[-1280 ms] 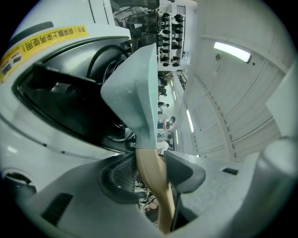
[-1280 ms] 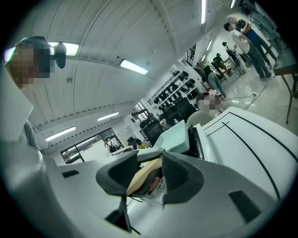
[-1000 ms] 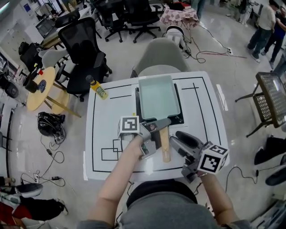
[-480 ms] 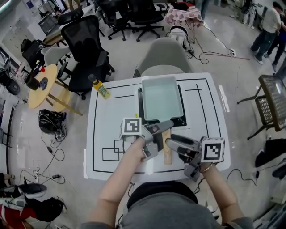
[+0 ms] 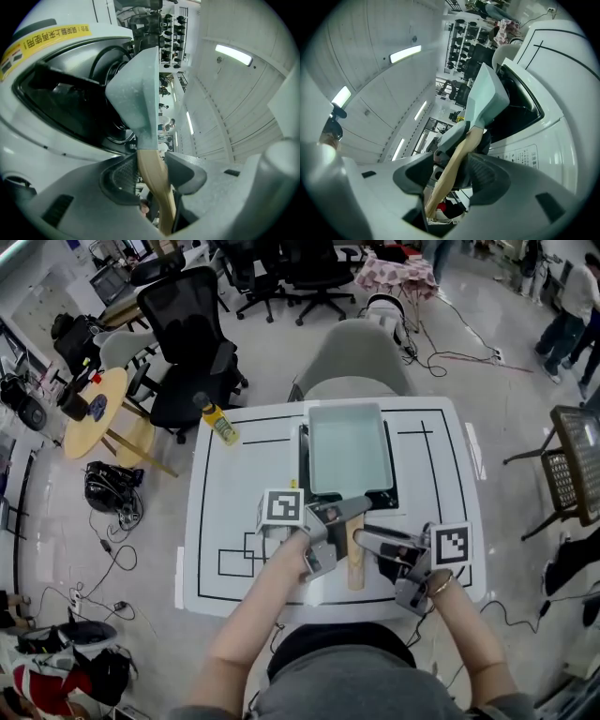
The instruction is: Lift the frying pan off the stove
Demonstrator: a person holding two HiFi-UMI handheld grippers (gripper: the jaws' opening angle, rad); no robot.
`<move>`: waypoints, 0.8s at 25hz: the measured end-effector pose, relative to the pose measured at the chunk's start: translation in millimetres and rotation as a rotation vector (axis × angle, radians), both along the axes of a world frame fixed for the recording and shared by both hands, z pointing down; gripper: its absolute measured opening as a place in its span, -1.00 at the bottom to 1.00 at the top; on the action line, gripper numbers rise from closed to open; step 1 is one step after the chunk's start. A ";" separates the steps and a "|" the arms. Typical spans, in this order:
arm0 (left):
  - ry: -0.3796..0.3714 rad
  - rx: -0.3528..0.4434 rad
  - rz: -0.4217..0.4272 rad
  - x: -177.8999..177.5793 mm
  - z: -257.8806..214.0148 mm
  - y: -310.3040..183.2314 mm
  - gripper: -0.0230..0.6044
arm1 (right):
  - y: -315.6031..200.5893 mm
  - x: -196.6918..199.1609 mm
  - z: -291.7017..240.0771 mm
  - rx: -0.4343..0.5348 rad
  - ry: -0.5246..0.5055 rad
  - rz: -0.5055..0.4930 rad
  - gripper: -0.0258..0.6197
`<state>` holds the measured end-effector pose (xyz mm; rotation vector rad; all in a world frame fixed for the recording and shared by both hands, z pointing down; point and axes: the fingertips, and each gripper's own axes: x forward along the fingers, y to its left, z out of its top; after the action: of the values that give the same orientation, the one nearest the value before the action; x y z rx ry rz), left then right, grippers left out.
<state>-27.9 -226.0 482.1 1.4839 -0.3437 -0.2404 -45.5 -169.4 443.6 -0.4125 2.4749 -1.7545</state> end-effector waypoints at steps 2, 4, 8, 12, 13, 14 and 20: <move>0.005 0.004 0.004 0.0 0.6 0.1 -0.40 | -0.1 -2.1 2.6 -0.025 -0.016 -0.017 -0.22; 0.009 0.003 0.004 0.7 0.3 0.5 -0.40 | 0.8 -5.1 5.1 -0.040 -0.019 -0.034 -0.22; 0.011 -0.019 0.002 1.5 4.2 1.4 -0.40 | -0.3 -11.2 9.4 -0.057 -0.024 -0.059 -0.22; 0.015 -0.003 0.003 1.6 4.0 0.6 -0.40 | -1.7 -14.2 11.8 -0.084 -0.040 -0.079 -0.24; 0.019 -0.003 0.002 1.6 2.1 1.0 -0.40 | -1.7 -14.7 11.8 -0.085 -0.041 -0.084 -0.25; 0.022 -0.004 0.001 1.7 0.3 1.5 -0.40 | -1.6 -15.5 11.8 -0.085 -0.042 -0.090 -0.26; 0.030 -0.017 0.002 2.2 3.2 0.5 -0.40 | -1.5 -19.3 17.1 -0.109 -0.016 -0.132 -0.34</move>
<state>-25.7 -225.5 485.3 1.4627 -0.3194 -0.2567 -64.8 -170.9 460.8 -0.2464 2.4547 -1.9404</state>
